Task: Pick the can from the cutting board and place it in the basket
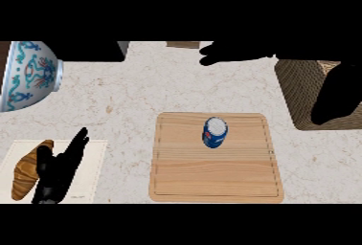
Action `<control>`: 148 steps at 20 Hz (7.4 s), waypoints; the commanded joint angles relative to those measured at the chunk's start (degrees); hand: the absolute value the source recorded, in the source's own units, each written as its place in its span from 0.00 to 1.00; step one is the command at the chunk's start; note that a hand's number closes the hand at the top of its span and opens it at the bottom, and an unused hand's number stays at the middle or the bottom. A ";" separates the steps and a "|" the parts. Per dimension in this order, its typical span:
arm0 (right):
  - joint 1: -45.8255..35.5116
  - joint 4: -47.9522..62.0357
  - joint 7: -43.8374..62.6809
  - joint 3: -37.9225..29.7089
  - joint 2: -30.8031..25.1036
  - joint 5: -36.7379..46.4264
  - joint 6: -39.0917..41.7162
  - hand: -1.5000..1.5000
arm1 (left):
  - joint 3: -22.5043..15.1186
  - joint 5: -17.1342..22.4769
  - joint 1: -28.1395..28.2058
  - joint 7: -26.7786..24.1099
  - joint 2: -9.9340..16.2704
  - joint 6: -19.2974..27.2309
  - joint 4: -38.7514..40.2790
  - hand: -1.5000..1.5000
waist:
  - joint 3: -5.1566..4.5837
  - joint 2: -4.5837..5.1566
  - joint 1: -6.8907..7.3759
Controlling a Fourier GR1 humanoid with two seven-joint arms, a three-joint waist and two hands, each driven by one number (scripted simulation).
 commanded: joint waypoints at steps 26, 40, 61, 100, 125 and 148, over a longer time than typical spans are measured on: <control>16.80 7.24 -17.08 9.58 11.63 28.00 -15.85 0.00 | 1.94 -2.21 2.54 4.79 -2.06 -2.48 1.03 0.50 | -0.67 0.32 -0.15; 19.49 13.81 -20.63 9.41 18.34 35.54 -20.90 0.00 | 2.99 -4.72 1.99 1.96 -5.04 -3.01 5.45 0.50 | -0.71 0.34 -0.57; 24.47 20.59 -21.29 11.79 25.46 48.90 -28.19 0.00 | 6.28 -4.81 1.39 4.93 -5.04 -6.02 3.81 0.50 | -0.69 0.24 -0.64; 51.09 -19.04 19.62 -21.07 40.02 33.71 -50.18 1.00 | 7.17 -7.16 8.29 5.27 -8.19 -4.12 -0.93 0.50 | -0.76 -0.77 -5.51; 26.00 -14.81 43.39 -52.09 13.15 18.44 -34.04 1.00 | 8.66 -8.46 3.80 4.00 -8.30 -7.83 3.27 0.50 | -0.70 0.44 -0.44; 22.17 31.26 11.97 -58.95 7.87 14.63 -44.93 1.00 | 9.50 -10.09 1.55 7.18 -8.89 -8.73 2.23 0.50 | -0.63 0.59 -0.10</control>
